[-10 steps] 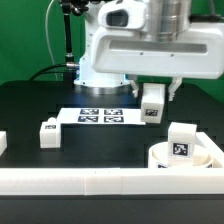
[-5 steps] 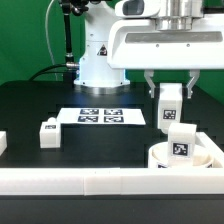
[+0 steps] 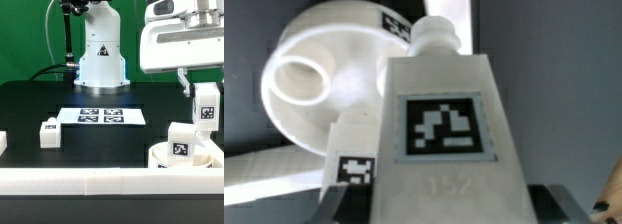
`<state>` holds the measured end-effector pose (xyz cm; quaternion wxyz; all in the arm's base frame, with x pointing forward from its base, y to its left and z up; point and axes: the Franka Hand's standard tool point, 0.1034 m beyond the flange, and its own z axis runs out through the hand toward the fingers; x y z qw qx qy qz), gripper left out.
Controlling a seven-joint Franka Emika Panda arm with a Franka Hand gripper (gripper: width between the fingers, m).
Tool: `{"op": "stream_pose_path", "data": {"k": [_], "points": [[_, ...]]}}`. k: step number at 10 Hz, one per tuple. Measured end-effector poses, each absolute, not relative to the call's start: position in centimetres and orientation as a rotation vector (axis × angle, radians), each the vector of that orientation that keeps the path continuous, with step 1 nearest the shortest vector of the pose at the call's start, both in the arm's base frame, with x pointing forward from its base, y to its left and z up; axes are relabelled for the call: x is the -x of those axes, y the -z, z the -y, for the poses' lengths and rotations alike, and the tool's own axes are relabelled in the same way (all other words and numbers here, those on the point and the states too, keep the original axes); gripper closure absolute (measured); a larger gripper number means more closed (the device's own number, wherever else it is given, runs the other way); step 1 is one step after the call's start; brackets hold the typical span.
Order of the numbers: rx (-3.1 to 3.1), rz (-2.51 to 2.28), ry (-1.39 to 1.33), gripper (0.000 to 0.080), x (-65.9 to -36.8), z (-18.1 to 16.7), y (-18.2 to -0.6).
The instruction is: Assemble stool
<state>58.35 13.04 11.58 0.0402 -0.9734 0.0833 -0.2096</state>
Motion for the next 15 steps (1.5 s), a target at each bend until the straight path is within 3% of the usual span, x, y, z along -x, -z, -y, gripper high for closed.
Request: {"op": "stream_pose_path", "data": {"k": [15], "points": [[3.044,0.039,0.681,0.0462,-60.9,-12.4,-11.5]]}}
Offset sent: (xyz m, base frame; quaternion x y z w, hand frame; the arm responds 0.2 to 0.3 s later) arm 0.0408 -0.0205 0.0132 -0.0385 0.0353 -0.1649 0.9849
